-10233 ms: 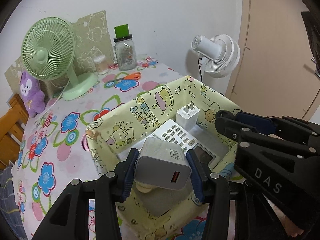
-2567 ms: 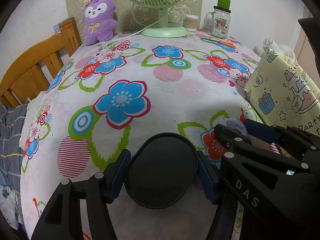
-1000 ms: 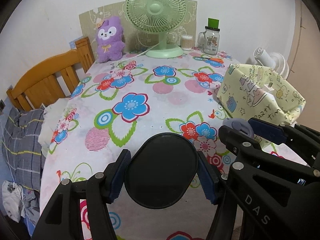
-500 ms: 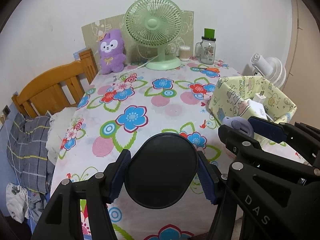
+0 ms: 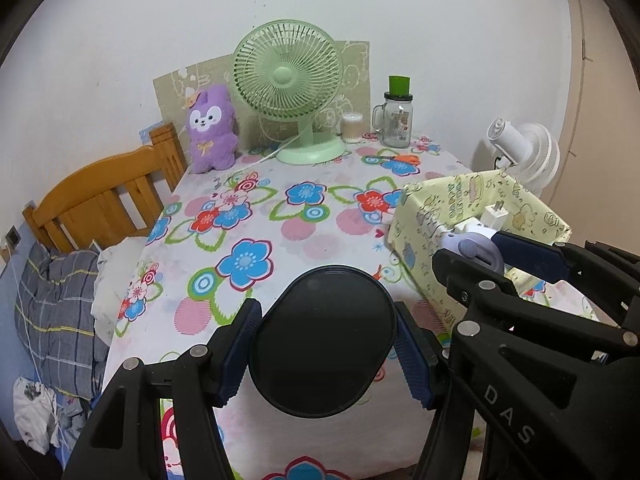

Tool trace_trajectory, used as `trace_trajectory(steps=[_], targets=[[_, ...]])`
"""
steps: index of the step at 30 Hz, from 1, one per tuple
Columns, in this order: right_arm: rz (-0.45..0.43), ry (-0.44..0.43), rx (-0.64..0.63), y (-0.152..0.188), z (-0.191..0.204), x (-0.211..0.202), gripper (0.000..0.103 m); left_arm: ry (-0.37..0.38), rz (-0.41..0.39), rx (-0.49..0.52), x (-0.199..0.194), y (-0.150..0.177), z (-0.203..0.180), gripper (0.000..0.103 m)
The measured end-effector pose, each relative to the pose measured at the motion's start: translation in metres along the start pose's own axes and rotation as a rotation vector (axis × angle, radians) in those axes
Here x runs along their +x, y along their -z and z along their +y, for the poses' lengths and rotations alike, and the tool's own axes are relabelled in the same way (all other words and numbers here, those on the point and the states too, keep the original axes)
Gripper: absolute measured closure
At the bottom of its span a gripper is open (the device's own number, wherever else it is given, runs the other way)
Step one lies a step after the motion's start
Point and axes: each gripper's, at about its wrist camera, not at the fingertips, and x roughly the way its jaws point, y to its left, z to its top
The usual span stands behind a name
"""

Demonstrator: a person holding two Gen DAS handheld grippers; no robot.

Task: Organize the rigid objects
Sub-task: 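Carry the lavender device with the right tool to the basket while the left tool carries the black pad there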

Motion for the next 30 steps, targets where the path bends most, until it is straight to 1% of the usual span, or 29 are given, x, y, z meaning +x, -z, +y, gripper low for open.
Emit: trace_trajectory(steps=[9,15,30], targets=[[-0.015,-0.011,0.000,-0.004,-0.021,-0.005,0.058,-0.004,-0.016,0.004,-0.001,-0.009,-0.019,0.036],[-0.018,0.000,0.002,-0.008,-0.037,-0.004,0.058,0.011,-0.019,0.020,0.004,-0.017,-0.034,0.036],[-0.017,0.041,0.055,-0.018,-0.082,0.006,0.058,0.049,-0.023,0.083,0.021,-0.041,-0.070,0.036]])
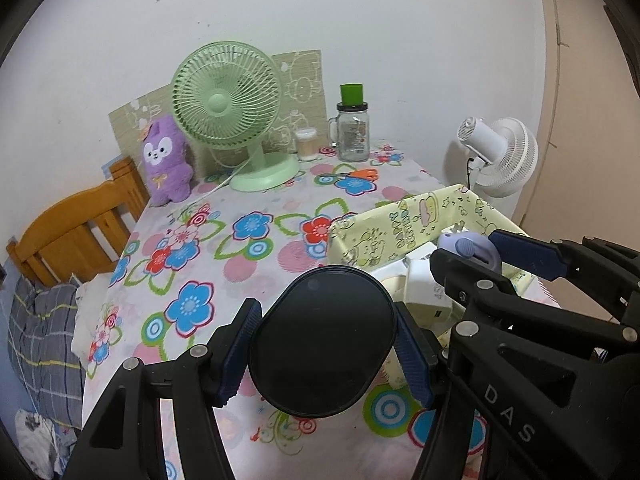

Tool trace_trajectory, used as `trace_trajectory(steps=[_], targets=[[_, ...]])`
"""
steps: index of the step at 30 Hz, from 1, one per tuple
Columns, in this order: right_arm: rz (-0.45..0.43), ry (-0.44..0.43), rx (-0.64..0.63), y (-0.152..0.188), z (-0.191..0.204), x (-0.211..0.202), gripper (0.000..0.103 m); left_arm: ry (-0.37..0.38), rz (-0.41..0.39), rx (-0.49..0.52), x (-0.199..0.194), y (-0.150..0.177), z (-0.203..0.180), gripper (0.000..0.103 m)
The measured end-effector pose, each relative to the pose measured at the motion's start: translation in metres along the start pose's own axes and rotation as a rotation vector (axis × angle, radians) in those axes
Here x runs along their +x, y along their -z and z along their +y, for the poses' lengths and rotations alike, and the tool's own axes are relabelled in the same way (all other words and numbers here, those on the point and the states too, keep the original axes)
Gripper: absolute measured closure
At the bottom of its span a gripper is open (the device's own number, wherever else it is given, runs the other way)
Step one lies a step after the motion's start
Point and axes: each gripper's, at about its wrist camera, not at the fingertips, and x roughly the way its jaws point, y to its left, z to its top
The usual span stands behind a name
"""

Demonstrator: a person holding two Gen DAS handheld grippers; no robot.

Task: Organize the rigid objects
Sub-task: 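Carry the lavender device with the right tool to the basket while the left tool carries the black pad there, then open the right tool to drop the lavender device while the left tool releases the black pad into the basket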

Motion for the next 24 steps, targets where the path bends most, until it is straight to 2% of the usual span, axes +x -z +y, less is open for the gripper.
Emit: trace_trajectory(steps=[24], targets=[[0.045,0.075,0.108,-0.005,-0.056,0.028,0.058,0.104,0.057,0.103,0.046,-0.027,-0.049,0.036]])
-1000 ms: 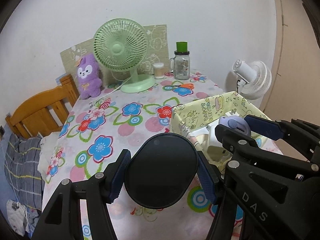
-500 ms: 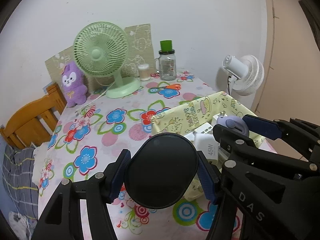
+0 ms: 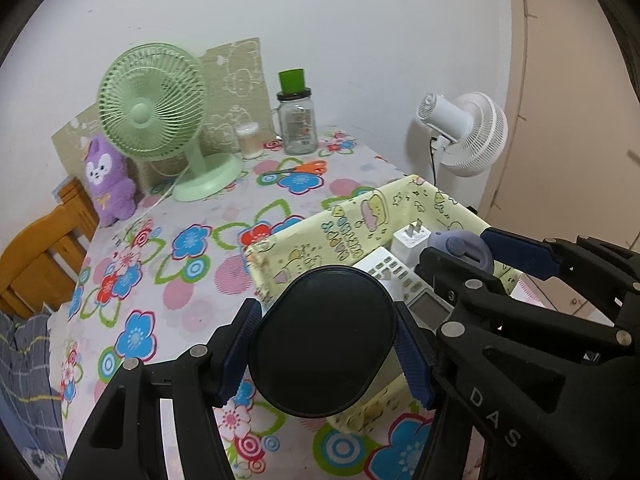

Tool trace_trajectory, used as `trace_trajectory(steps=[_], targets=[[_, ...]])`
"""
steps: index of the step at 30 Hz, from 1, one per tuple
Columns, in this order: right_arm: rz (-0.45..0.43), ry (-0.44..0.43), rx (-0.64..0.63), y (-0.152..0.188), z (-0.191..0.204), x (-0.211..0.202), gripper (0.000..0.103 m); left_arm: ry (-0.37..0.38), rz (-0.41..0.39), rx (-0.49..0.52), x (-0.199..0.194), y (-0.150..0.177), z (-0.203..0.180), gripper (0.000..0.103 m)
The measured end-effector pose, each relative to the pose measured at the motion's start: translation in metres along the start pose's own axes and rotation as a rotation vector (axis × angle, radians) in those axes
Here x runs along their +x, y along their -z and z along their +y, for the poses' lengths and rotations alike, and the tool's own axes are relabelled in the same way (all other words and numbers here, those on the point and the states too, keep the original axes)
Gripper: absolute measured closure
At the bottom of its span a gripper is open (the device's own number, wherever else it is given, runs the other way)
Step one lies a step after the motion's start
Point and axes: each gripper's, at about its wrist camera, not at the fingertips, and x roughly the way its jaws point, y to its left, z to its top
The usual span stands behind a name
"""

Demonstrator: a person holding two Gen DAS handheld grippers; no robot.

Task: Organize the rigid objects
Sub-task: 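Open the right tool to drop the lavender device while the left tool releases the black pad into the basket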

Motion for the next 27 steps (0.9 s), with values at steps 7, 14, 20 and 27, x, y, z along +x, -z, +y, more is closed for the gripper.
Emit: trace_trajectory(steps=[7,14,20,27], targets=[[0.026,0.015,0.034,-0.002,-0.016,0.013,0.058,0.011,0.020,0.026,0.016,-0.007,-0.010,0.036],[0.057,0.027,0.062,-0.003,-0.028,0.028,0.058,0.024,0.048,0.043,0.033,-0.012,-0.018,0.036],[0.083,0.038,0.082,-0.005,-0.035,0.041,0.058,0.030,0.066,0.055,0.046,-0.017,-0.021,0.036],[0.118,0.043,0.107,-0.007,-0.040,0.057,0.057,0.039,0.098,0.062,0.061,-0.021,-0.022,0.036]])
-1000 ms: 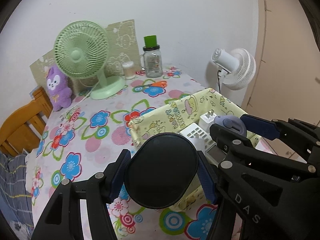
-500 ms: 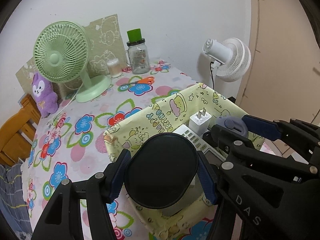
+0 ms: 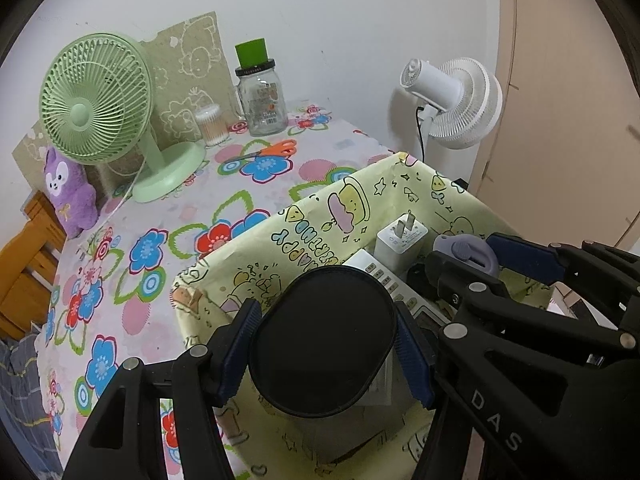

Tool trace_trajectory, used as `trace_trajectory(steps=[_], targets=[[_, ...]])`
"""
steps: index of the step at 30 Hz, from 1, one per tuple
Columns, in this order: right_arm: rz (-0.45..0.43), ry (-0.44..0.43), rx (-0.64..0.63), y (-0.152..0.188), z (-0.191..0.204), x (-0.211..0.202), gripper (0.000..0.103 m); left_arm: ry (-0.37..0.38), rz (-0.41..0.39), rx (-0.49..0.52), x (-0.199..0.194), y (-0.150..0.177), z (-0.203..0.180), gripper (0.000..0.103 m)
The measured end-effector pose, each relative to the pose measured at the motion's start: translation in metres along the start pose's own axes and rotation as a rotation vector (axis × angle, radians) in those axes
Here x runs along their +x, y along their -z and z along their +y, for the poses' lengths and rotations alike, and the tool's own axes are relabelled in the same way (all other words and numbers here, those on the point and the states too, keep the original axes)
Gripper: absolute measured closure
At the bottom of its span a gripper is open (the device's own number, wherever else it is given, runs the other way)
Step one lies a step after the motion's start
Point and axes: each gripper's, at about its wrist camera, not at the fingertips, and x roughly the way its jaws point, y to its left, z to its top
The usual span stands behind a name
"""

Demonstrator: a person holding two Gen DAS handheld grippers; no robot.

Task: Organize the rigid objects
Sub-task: 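Open the right tool to drop the lavender device while the left tool releases the black pad into the basket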

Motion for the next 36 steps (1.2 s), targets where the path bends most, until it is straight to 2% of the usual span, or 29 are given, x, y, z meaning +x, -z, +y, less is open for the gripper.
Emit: trace_trajectory(steps=[11,15,19,28,33,36], targets=[[0.042,-0.003,0.032,-0.006,-0.004,0.018,0.056,0.045,0.046,-0.014,0.013,-0.005,0.004,0.036],[0.059,-0.004,0.035,-0.007,-0.004,0.022,0.051,0.052,0.052,0.012,0.015,-0.007,0.000,0.036],[0.067,-0.014,0.056,-0.008,-0.005,0.019,0.049,0.075,0.045,0.021,0.014,-0.009,-0.001,0.036],[0.070,-0.010,0.066,-0.004,-0.009,0.009,0.048,0.118,0.103,0.024,0.024,-0.011,-0.004,0.036],[0.074,-0.013,0.085,-0.001,-0.012,0.005,0.048,0.130,0.110,0.045,0.023,-0.010,-0.008,0.020],[0.076,-0.013,0.098,0.001,-0.014,0.002,0.048,0.135,0.109,0.058,0.021,-0.010,-0.009,0.016]])
